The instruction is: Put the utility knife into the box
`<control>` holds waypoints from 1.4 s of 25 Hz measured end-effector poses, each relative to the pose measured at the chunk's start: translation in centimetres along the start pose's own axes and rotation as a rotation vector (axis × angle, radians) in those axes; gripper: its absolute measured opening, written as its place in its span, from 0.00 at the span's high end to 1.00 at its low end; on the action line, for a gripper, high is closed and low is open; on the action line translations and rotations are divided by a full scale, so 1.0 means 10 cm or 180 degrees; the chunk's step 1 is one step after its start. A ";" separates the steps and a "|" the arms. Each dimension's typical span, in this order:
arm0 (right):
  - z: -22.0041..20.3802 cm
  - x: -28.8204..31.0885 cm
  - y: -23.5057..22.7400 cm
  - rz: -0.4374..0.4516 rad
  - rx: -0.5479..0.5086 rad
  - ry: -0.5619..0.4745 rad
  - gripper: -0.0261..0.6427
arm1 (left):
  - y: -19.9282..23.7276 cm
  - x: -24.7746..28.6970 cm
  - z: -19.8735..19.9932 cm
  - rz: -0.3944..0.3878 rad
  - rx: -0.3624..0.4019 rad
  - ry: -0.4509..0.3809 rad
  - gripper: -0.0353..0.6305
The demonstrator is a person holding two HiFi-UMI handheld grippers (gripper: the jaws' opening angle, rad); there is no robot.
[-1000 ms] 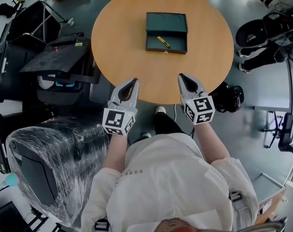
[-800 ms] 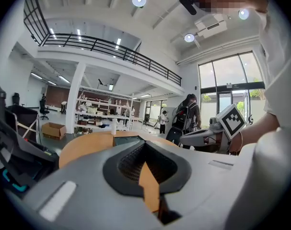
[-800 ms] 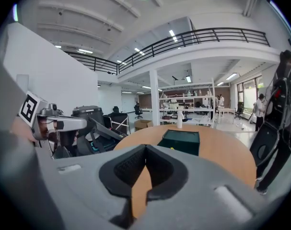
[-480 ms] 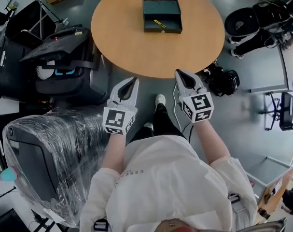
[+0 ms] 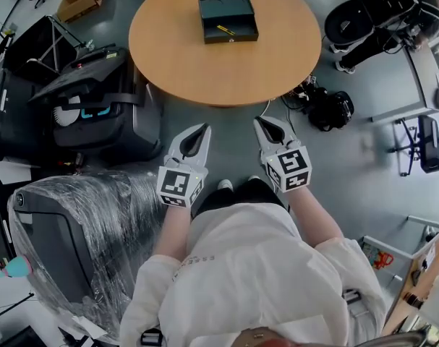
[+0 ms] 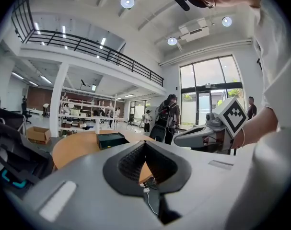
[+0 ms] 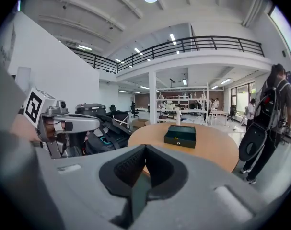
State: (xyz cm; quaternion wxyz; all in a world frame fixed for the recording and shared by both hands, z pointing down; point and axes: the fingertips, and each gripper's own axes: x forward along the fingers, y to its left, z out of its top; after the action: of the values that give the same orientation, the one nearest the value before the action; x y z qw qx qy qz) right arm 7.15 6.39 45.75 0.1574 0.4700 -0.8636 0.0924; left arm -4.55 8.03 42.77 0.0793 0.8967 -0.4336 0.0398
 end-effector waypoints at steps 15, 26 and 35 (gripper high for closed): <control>-0.02 -0.17 0.03 0.0148 -0.0114 0.0013 0.97 | -0.09 -0.02 0.05 0.0187 -0.0072 -0.0112 0.92; -0.01 -0.24 -0.06 0.0185 -0.0100 -0.0024 0.97 | -0.18 0.12 0.07 0.0187 -0.0077 -0.0119 0.92; 0.03 -0.25 -0.08 0.0197 -0.0030 -0.0080 0.97 | -0.22 0.14 0.07 0.0137 -0.0048 -0.0116 0.92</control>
State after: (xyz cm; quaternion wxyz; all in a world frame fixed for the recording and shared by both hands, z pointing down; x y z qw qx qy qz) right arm 9.05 7.86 44.55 0.1459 0.4435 -0.8800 0.0872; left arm -1.94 8.14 42.06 0.0773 0.8871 -0.4545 0.0218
